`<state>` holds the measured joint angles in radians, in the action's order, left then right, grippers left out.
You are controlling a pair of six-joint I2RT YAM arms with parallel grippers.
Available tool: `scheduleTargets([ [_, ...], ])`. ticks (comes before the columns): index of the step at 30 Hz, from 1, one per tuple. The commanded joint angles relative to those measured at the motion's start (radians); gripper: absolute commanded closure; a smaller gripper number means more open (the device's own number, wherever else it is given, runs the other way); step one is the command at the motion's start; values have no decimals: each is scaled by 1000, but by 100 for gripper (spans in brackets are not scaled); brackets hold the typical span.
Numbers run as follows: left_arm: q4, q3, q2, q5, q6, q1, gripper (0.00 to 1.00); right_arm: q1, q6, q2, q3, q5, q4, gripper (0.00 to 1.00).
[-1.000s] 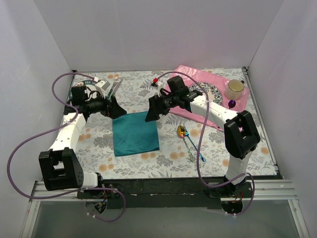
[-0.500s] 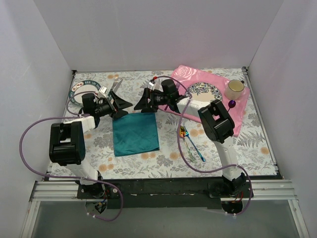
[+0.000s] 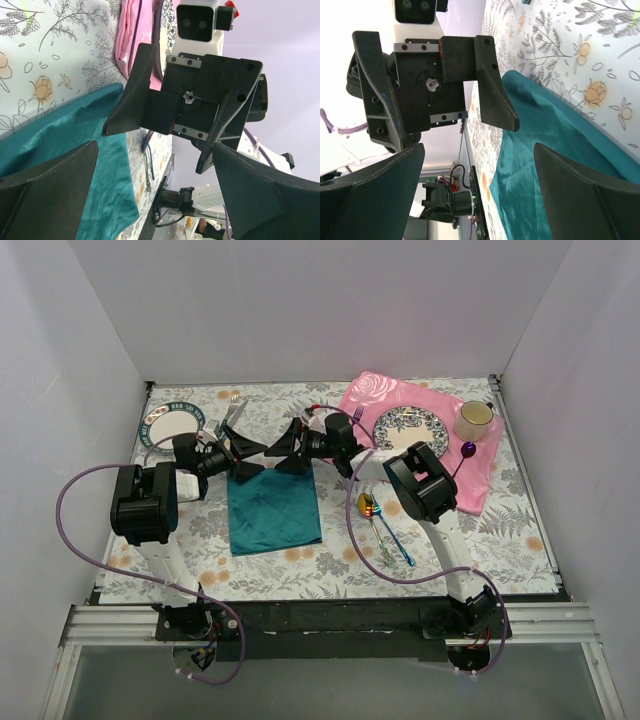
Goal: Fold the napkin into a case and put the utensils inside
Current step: Smooth out the square-folded napkin at the center of the board.
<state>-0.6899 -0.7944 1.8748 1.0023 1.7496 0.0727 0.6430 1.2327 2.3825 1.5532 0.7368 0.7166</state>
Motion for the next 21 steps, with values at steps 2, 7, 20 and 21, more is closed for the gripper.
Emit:
scheduleTargets([
  [2, -91, -32, 44, 1, 40, -4, 2, 11, 68, 23, -12, -25, 107, 1],
  [7, -132, -39, 105, 25, 59, 6, 2, 10, 60, 53, -22, -34, 103, 1],
  [20, -60, -17, 144, 65, 18, 102, 2, -2, 79, 95, -111, -40, 98, 1],
  [21, -54, -12, 138, 67, 4, 114, 2, -3, 79, 93, -117, -42, 96, 1],
])
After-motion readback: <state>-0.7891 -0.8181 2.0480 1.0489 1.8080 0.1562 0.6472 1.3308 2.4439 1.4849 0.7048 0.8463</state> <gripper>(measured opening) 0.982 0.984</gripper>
